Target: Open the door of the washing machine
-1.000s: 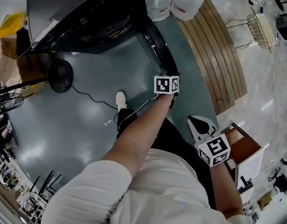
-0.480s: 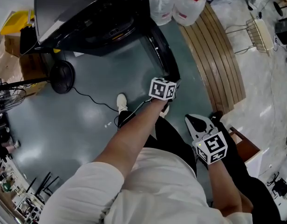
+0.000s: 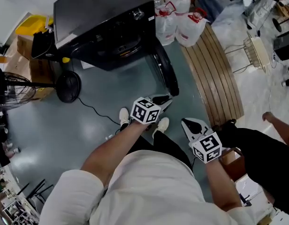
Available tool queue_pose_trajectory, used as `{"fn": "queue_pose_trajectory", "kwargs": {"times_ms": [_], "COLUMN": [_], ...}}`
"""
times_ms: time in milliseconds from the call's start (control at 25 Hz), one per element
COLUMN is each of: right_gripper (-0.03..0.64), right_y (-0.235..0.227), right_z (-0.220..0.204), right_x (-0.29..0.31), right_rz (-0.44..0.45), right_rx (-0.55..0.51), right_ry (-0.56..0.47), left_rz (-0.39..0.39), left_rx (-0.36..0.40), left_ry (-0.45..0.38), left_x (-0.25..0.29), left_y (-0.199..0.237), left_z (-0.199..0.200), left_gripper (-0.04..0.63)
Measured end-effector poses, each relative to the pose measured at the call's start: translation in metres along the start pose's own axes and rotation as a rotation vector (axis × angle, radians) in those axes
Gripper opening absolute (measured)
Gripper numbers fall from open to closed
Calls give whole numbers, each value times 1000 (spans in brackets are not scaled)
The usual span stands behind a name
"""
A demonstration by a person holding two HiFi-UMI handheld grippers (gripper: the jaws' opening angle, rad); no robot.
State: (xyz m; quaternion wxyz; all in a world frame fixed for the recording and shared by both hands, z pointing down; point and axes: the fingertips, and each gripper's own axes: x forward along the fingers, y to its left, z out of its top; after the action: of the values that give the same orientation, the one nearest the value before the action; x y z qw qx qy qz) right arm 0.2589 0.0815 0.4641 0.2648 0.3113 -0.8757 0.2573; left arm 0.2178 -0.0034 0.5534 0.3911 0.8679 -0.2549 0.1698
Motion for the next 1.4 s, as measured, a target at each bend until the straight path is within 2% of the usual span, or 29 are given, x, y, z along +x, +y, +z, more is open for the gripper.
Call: {"fn": "queue_pose_trajectory", "kwargs": {"times_ms": [280, 480, 560, 800, 1400], "right_gripper": [9, 9, 9, 9, 8], "right_y": [5, 21, 27, 47, 64], "right_z": [23, 42, 47, 65, 84], "right_x": [-12, -16, -15, -14, -25], "right_rz": [60, 129, 161, 226, 250], "right_rx": [-64, -113, -143, -222, -265], "right_ry": [-40, -55, -50, -55, -90], "left_rz": [-8, 28, 43, 75, 63], "left_rx": [90, 74, 95, 170, 176], "left_ry": [-80, -170, -184, -194, -221], "left_x": [-100, -158, -172, -202, -215], "left_y": [-63, -94, -104, -121, -130], "left_z": [27, 45, 50, 46, 44], "left_gripper": [28, 17, 17, 17, 17]}}
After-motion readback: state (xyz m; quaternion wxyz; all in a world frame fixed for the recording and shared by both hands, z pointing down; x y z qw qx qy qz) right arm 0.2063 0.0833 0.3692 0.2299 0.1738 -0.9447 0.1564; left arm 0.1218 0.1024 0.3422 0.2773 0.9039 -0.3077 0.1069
